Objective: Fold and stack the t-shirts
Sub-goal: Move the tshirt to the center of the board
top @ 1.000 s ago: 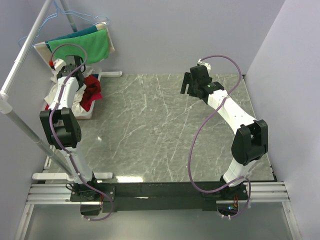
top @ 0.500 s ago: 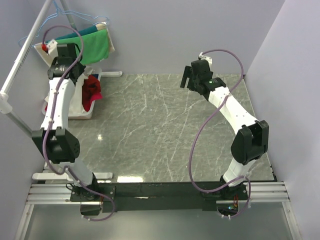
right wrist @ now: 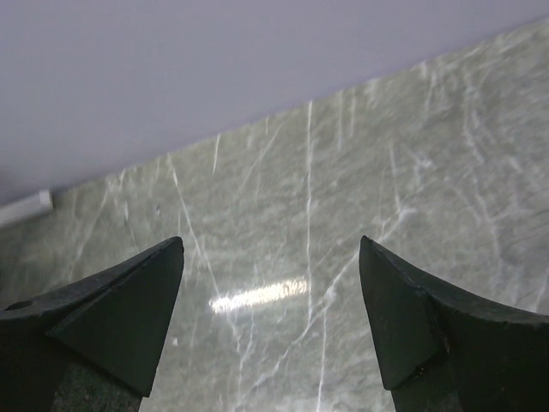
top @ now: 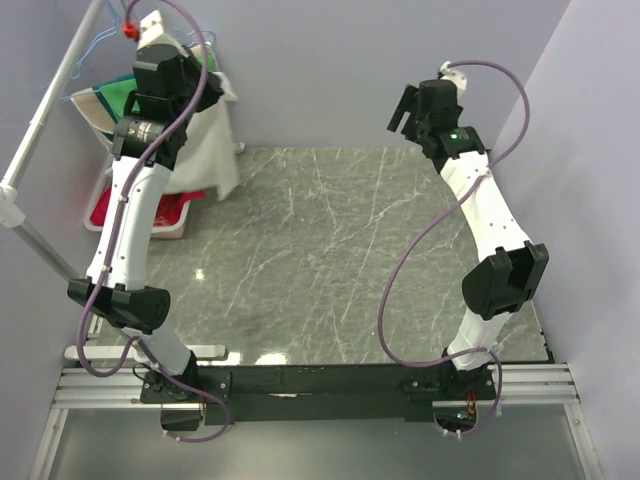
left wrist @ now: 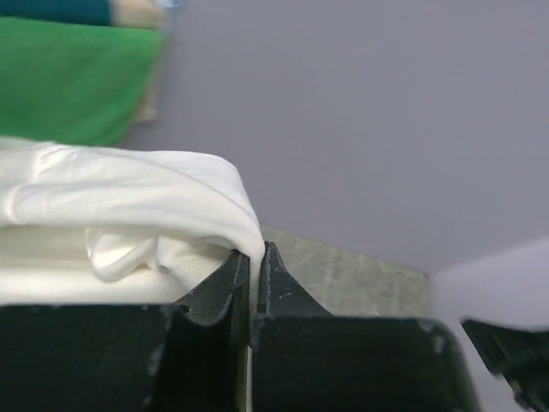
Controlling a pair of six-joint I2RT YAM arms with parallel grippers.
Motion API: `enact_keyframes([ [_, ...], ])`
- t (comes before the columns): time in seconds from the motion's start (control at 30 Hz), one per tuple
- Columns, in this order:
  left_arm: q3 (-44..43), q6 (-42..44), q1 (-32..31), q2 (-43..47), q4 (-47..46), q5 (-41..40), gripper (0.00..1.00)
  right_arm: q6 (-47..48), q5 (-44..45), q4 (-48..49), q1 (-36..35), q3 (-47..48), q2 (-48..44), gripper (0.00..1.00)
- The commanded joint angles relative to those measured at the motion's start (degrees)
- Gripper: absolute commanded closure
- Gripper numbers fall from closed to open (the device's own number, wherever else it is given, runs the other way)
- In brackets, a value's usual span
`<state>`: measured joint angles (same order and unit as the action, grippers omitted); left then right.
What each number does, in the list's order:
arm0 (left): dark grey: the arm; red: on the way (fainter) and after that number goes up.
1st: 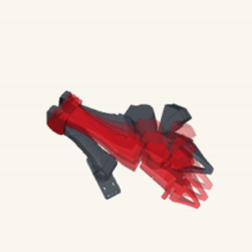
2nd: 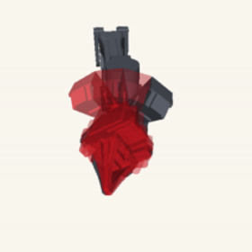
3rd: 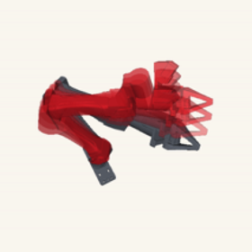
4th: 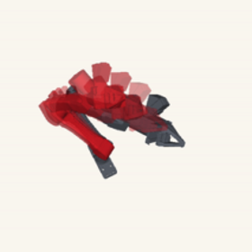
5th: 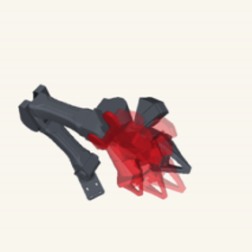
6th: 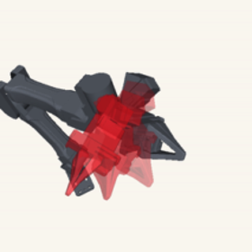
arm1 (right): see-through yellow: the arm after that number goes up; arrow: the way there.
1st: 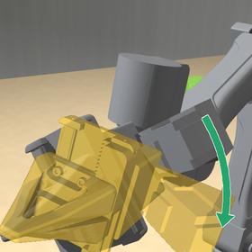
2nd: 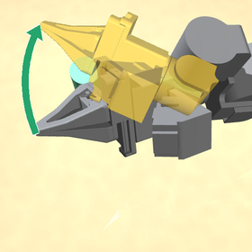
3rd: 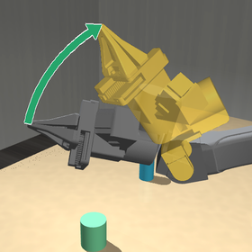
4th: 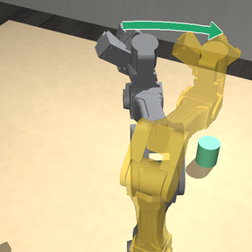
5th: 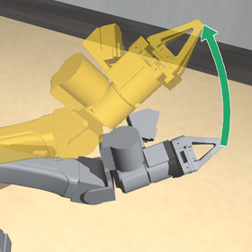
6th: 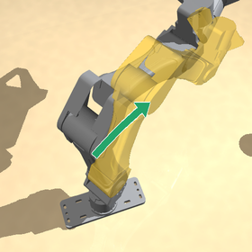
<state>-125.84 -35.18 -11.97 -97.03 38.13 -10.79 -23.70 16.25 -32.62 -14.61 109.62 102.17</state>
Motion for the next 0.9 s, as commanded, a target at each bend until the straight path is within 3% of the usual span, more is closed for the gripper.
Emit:
enact_keyframes([
  [0.0,-1.5,4.4,-5.9,2.1,-10.5,9.2,0.99,-1.1,0.3,-0.2,2.3,2.8,-0.4,0.11],
  [0.3,-6.7,11.3,-17.9,-0.3,-17.7,17.0,0.99,-2.7,0.1,1.9,5.8,-1.9,-3.7,0.11],
  [0.4,-10.9,11.0,-20.7,-2.7,-19.1,18.9,0.99,-3.5,-1.0,1.6,6.3,-2.3,-3.7,0.11],
  [0.63,-10.7,8.9,-26.3,-4.6,-23.6,26.1,0.99,-3.7,-1.9,2.7,7.1,-4.4,-3.9,0.11],
  [0.77,-10.1,9.8,-28.3,-5.1,-23.2,24.3,0.99,-4.4,-3.3,2.5,7.3,-4.5,-3.0,0.12],
  [0.87,-5.3,11.0,-28.4,-3.4,-20.6,17.8,0.99,-4.9,-4.2,2.3,7.3,-5.6,-2.9,0.12],
])
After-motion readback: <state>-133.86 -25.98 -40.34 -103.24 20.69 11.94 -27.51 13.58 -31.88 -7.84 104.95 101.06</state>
